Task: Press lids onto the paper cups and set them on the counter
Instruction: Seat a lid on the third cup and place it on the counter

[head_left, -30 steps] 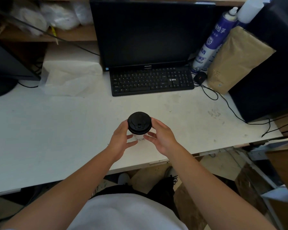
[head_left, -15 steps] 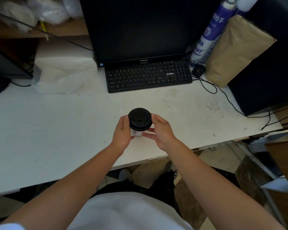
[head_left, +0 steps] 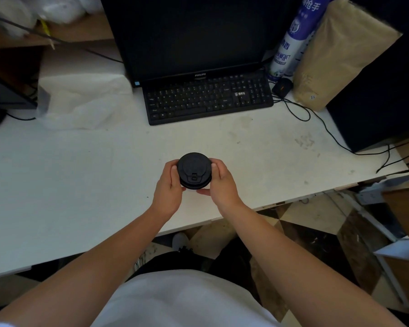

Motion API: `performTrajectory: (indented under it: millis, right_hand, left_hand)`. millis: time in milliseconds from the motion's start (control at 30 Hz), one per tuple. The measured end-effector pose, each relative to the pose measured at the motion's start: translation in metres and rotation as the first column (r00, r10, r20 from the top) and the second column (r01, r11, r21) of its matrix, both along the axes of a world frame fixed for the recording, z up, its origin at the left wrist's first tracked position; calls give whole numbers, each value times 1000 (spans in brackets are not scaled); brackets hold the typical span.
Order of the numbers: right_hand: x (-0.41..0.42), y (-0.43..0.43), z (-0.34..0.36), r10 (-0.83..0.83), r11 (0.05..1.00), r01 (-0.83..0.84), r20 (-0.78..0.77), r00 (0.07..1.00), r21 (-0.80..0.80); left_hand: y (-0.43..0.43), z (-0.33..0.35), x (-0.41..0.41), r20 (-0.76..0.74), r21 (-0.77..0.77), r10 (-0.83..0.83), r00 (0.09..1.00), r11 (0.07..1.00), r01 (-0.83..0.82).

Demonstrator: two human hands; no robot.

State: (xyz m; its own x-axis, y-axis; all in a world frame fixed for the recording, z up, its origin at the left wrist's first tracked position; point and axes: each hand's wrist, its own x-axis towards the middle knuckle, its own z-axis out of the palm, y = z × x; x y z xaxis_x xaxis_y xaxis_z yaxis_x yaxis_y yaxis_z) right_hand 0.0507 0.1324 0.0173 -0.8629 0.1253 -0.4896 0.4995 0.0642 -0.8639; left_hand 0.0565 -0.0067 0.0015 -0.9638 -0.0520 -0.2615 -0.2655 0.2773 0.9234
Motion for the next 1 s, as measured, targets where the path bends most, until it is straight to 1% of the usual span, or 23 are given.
performTrajectory:
  millis: [100, 267, 333, 400, 500, 667, 767, 833, 1000]
  right_hand:
    - [0, 1, -1, -13, 1000, 14, 20, 1000, -28]
    - [-1, 1, 5, -65, 988, 82, 133, 989, -133]
    - [0, 3, 9, -129, 964, 174, 214, 968, -203]
    - [0, 4, 11, -194, 934, 256, 249, 949, -250]
    - [2, 5, 10, -211, 936, 264, 229, 950, -233]
    - [1, 12, 13, -149, 972, 179, 192, 970, -149]
    - [-1, 13, 12, -122, 983, 146, 199, 972, -110]
    - [-3, 12, 10, -136, 981, 160, 190, 972, -112]
    - [-5, 10, 12, -159, 976, 177, 141, 977, -128]
  left_hand:
    - [-1, -3, 1, -44, -39, -18, 999, 999, 16]
    - [0, 0, 1, -103, -87, -35, 994, 996, 26]
    - [-1, 0, 2, -106, -96, -41, 994, 995, 30]
    - [-1, 1, 1, -95, -77, -17, 995, 997, 10]
    - [3, 5, 0, -30, -53, 54, 998, 997, -55]
    - [0, 6, 3, 17, -73, 131, 991, 989, -130]
    - [0, 8, 1, 112, -8, 155, 982, 988, -155]
    - [0, 8, 0, 160, 26, 161, 974, 986, -167]
    - [0, 7, 4, 218, 86, 193, 957, 973, -215]
